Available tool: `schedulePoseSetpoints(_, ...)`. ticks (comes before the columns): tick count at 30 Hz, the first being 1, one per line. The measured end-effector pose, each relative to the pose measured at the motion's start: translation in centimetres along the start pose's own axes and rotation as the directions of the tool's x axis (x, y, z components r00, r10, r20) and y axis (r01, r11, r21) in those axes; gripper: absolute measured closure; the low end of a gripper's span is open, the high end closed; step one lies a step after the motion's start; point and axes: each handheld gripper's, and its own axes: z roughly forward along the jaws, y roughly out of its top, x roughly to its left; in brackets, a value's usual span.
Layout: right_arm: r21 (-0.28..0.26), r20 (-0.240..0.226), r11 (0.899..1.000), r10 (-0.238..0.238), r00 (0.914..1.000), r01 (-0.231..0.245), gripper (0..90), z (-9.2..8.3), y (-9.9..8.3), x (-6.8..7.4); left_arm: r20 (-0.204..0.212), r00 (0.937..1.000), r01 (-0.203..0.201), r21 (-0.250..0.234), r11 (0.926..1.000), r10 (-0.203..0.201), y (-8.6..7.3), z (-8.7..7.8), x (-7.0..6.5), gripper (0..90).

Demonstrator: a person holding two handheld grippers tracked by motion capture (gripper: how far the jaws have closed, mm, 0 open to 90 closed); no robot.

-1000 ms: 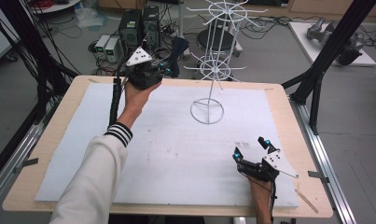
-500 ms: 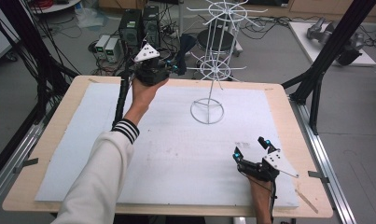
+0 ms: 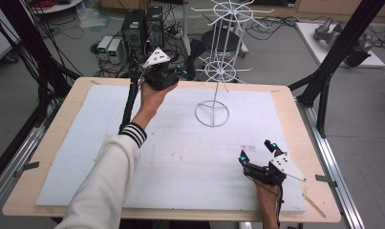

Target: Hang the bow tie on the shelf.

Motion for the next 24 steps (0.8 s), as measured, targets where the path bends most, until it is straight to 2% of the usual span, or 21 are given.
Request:
schedulePoseSetpoints(14, 0.002, -0.002, 1.0, 0.002, 1.0, -0.002, 2.6, 0.0, 0.0, 0.0, 0.027, 0.9994, -0.025, 0.045, 0.9987, 0.023, -1.0, 1.3, -1.0, 85.2)
schedulePoseSetpoints(24, -0.002, -0.003, 1.0, -0.004, 1.0, 0.004, 2.6, 0.0, 0.0, 0.0, 0.042, 0.9991, -0.013, 0.052, 0.9986, 0.011, -1.5, 1.5, -1.0, 85.0)
